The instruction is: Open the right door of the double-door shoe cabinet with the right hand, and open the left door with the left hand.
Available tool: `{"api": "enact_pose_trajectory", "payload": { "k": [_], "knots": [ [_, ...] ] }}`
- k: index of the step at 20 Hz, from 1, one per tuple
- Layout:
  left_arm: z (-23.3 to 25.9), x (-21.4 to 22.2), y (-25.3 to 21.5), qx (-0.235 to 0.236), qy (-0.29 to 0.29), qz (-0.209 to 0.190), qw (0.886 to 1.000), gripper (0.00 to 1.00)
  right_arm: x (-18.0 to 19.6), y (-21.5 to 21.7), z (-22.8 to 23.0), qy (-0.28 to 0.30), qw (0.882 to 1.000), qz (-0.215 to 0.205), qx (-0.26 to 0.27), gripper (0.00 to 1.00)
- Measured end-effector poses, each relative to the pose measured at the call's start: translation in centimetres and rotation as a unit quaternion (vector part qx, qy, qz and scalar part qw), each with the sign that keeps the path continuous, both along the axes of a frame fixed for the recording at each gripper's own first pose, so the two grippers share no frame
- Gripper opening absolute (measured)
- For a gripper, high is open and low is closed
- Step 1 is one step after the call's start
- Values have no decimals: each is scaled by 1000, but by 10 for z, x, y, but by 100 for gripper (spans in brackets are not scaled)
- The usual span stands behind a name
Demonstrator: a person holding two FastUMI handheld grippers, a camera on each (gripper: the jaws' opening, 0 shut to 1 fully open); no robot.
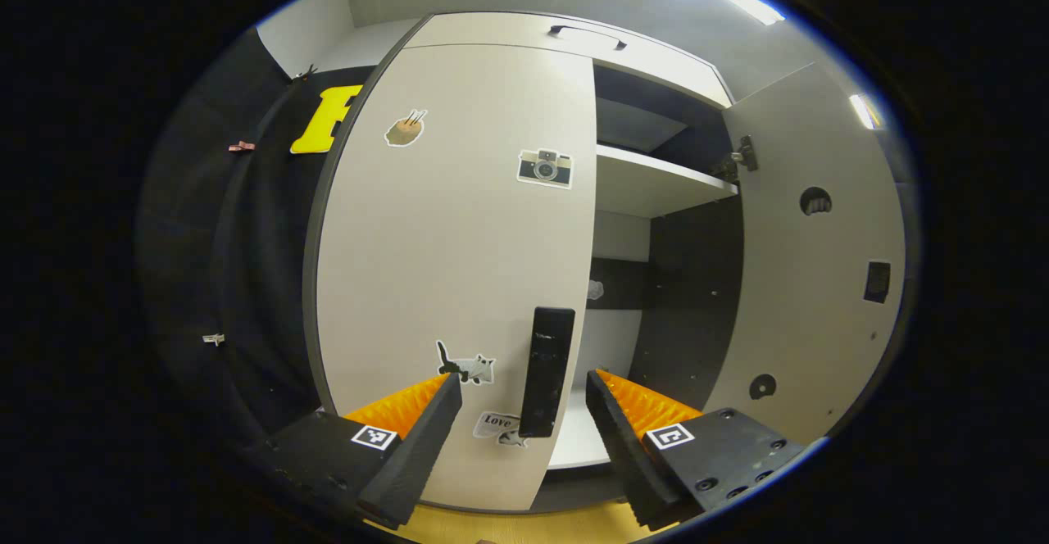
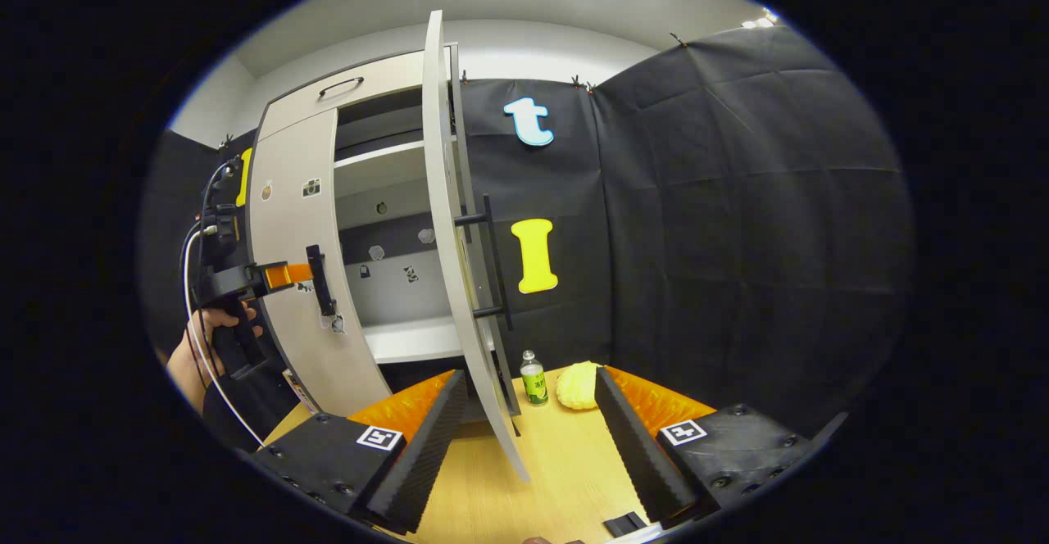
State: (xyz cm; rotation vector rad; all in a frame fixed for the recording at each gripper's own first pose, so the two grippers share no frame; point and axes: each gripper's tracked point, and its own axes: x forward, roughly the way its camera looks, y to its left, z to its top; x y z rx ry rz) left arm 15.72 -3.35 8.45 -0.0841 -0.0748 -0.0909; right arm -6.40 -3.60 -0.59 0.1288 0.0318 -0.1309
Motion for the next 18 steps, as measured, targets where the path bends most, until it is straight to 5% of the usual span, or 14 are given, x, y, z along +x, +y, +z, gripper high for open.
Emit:
{"api": "enact_pose_trajectory", "payload": {
  "k": [6, 11, 15, 18],
  "knots": [
    [-11, 37, -10, 1, 23, 8, 1000, 92, 2, 16, -24, 20, 999, 27, -11, 98],
    [-21, 53, -19, 21, 38, 14, 999, 64, 5, 30, -37, 29, 998, 55, -9, 98],
    [-22, 60, -19, 22, 37, 24, 999, 52, 11, 32, -41, 31, 998, 62, -4, 98],
    [-23, 60, -16, -4, 39, 33, 999, 38, 18, 34, -46, 33, 998, 61, -2, 98]
  ]
}}
